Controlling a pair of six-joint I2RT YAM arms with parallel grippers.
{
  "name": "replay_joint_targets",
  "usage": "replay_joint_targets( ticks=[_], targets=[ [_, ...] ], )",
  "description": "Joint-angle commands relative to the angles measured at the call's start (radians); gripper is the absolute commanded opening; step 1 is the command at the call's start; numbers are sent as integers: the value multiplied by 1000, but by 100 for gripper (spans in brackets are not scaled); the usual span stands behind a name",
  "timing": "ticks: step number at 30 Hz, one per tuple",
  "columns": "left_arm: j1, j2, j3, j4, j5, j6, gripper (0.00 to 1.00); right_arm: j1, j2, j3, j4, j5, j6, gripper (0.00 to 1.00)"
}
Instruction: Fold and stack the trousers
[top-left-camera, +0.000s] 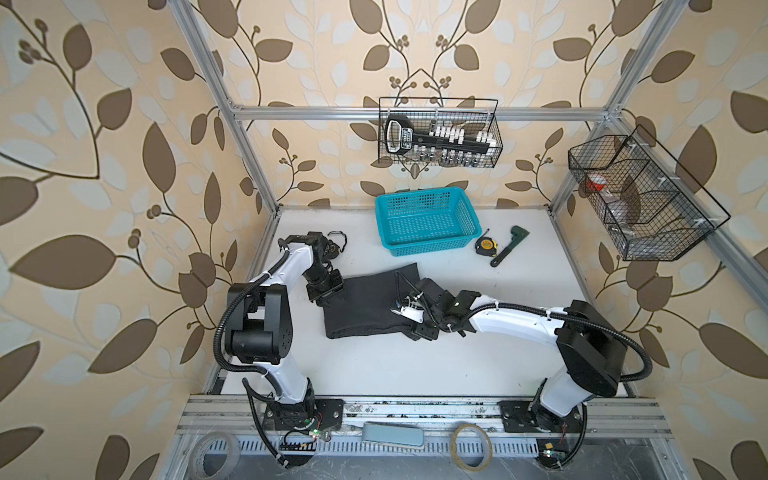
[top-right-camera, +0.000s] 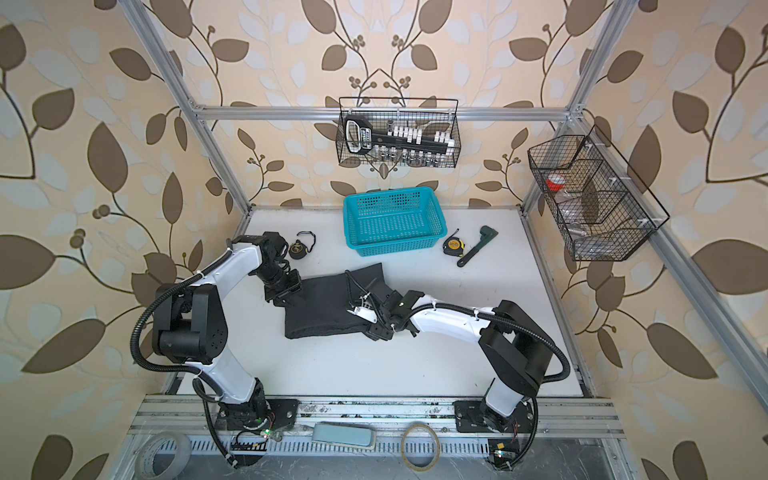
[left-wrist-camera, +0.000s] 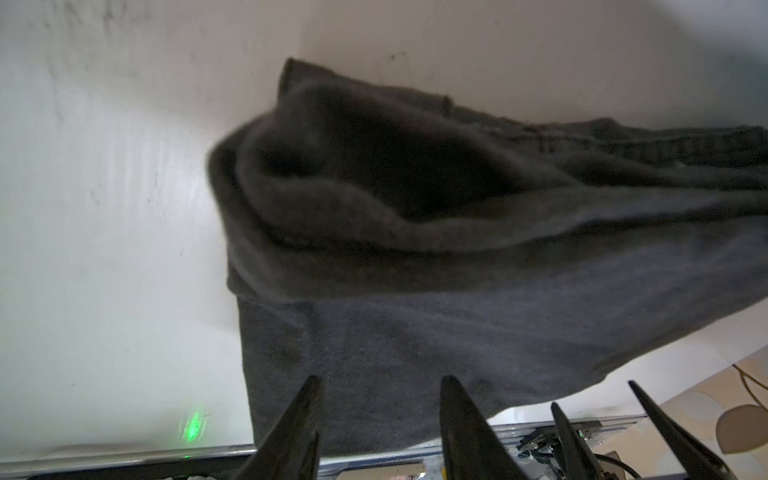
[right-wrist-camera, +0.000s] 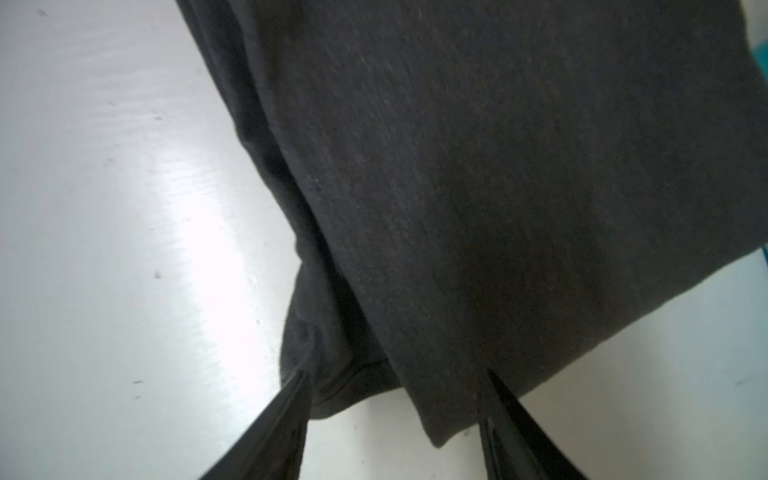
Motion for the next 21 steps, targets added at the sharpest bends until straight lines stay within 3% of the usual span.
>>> replay_joint_targets(
  ticks=[1,4,8,14,21],
  targets=[
    [9,-40,-17,-14,25,20,47,13,40,5,39,78,-99,63],
    [10,-42,-41,-2,29,21,47,41,67,-10,71,96,-120,64],
    [9,-40,-63,1,30,31,47,45,73,-7,90,40,-91,64],
    [9,-39,-96,9,26,41,46,22,17,-32,78,-150,3,64],
    [10,-22,-101,17,31,47,46,41,56,-61,92,-106,14,69]
  ],
)
